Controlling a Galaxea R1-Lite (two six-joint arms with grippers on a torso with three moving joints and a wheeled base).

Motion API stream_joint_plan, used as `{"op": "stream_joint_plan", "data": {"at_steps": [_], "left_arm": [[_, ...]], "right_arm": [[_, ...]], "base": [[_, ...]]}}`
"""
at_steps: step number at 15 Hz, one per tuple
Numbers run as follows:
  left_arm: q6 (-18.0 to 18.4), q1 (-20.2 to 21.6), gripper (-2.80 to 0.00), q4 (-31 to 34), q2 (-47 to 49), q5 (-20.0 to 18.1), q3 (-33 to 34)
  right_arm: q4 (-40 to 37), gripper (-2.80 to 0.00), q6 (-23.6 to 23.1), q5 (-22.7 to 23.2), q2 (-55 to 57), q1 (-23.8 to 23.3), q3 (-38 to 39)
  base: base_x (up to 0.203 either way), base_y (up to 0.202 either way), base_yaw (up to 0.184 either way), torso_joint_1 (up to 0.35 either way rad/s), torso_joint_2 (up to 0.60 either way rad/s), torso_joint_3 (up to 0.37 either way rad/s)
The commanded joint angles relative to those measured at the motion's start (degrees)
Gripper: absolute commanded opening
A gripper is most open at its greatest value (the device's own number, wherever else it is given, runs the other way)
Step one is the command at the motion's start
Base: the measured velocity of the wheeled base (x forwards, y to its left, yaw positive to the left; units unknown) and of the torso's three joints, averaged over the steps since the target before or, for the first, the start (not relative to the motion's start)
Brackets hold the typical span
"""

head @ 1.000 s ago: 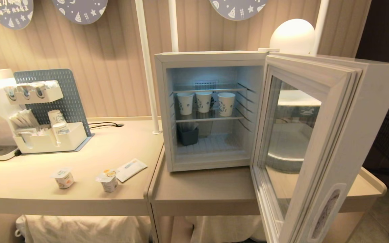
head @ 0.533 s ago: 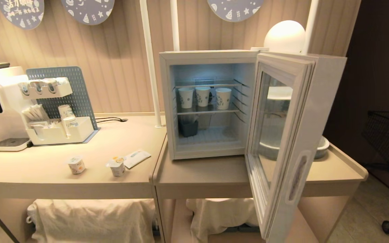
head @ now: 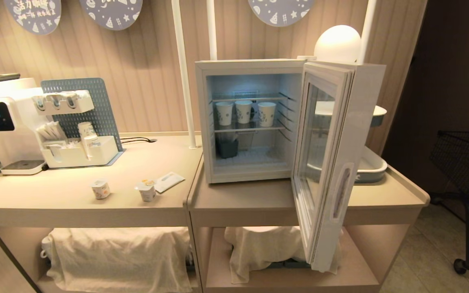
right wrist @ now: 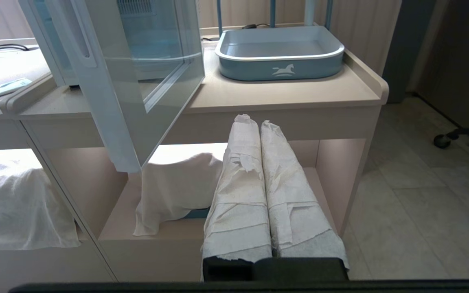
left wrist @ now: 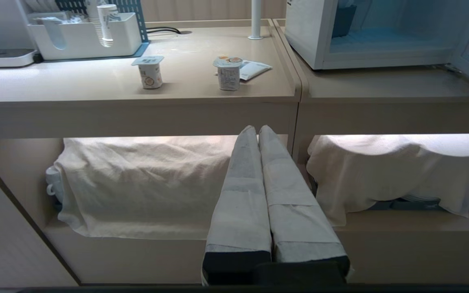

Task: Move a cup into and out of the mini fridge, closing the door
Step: Put the yoghurt in the freezer

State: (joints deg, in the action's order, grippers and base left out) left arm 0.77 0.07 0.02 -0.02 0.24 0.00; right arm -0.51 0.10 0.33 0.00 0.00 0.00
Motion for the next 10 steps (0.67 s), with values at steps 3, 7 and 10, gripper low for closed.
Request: {"op": "stream_joint_plan", "data": {"at_steps": [3,7,10], "left_arm": [[0.0,0.0,-2.8,0.0,-0.1,0.0,0.1],[0.0,0.0,-2.8,0.0,0.0,0.0,0.1],[-0.1,0.0,-2.8,0.0,-0.1,0.0,0.1]], "right_arm": [[0.0,-2.8,0.0,0.0,0.1,0.0,0.0],[0.0,-2.8,0.0,0.0,0.1,0.0,0.1],[0.0,-2.8,0.0,0.0,0.1,0.0,0.1]], "base": [[-0.001,0.109,0.002,0.004,0.01,0.006],[0.0,0.198,0.002,-0.007,0.01,0.009],[0.0,0.193,0.0,-0.006,0.01,0.006]]}}
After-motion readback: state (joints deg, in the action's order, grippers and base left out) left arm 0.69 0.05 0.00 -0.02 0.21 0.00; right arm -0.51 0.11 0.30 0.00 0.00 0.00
